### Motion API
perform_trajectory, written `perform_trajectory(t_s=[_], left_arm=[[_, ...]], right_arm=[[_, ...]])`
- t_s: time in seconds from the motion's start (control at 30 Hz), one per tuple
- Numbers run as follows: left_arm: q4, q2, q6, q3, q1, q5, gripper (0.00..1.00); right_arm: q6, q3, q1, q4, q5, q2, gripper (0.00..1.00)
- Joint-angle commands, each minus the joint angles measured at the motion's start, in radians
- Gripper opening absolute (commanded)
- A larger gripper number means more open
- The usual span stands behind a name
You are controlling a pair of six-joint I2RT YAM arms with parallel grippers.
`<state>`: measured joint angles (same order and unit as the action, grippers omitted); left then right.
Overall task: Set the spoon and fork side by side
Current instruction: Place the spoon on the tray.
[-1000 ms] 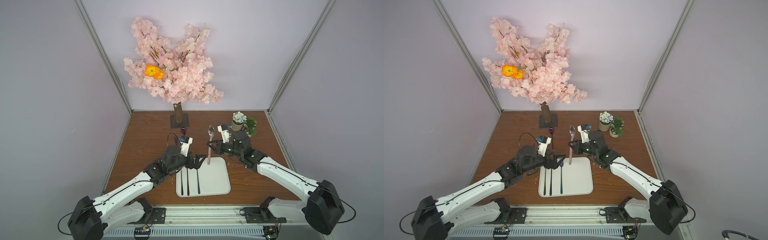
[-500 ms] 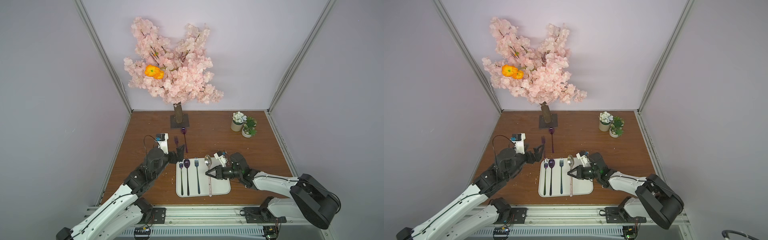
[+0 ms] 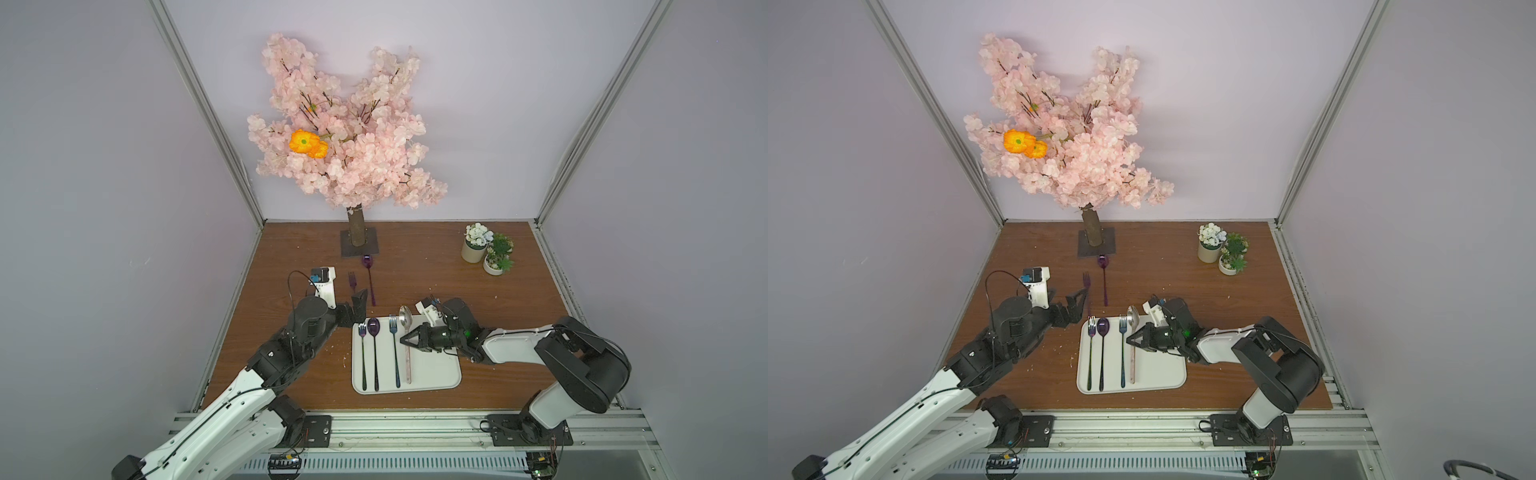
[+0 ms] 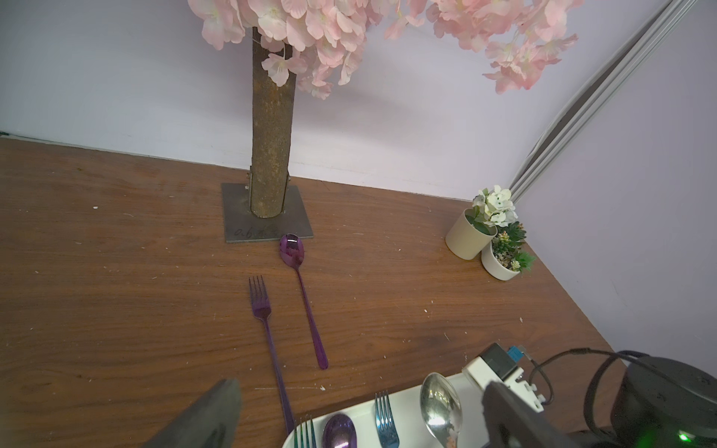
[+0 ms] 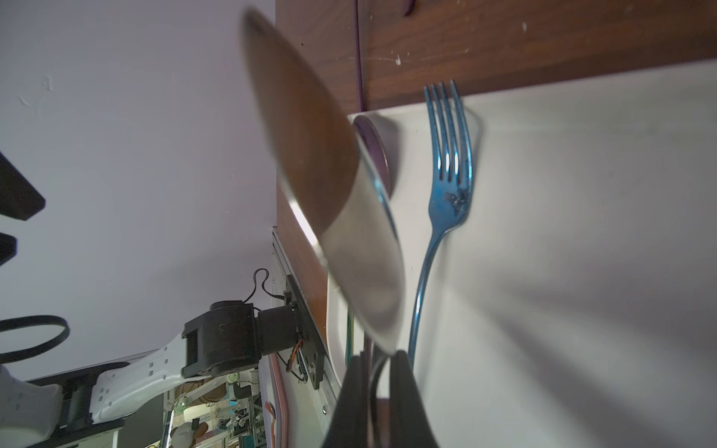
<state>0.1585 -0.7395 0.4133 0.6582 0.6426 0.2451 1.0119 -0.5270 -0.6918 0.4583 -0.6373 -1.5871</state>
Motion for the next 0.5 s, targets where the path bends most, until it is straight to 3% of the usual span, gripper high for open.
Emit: perform_trajectory(t_s=[0.0, 0.47], left_arm=[[0.018, 0.007, -0.005, -0.009, -0.009, 0.016, 0.99], [0.013, -0.001, -0.005, -0.012, -0.009, 0.015, 0.99]], right_arm=[[-0.046, -0.023, -0.009, -0.066, 0.029, -0.005, 0.02], [-0.082, -0.054, -0.013, -0.133, 0.064, -0.041, 0.07]])
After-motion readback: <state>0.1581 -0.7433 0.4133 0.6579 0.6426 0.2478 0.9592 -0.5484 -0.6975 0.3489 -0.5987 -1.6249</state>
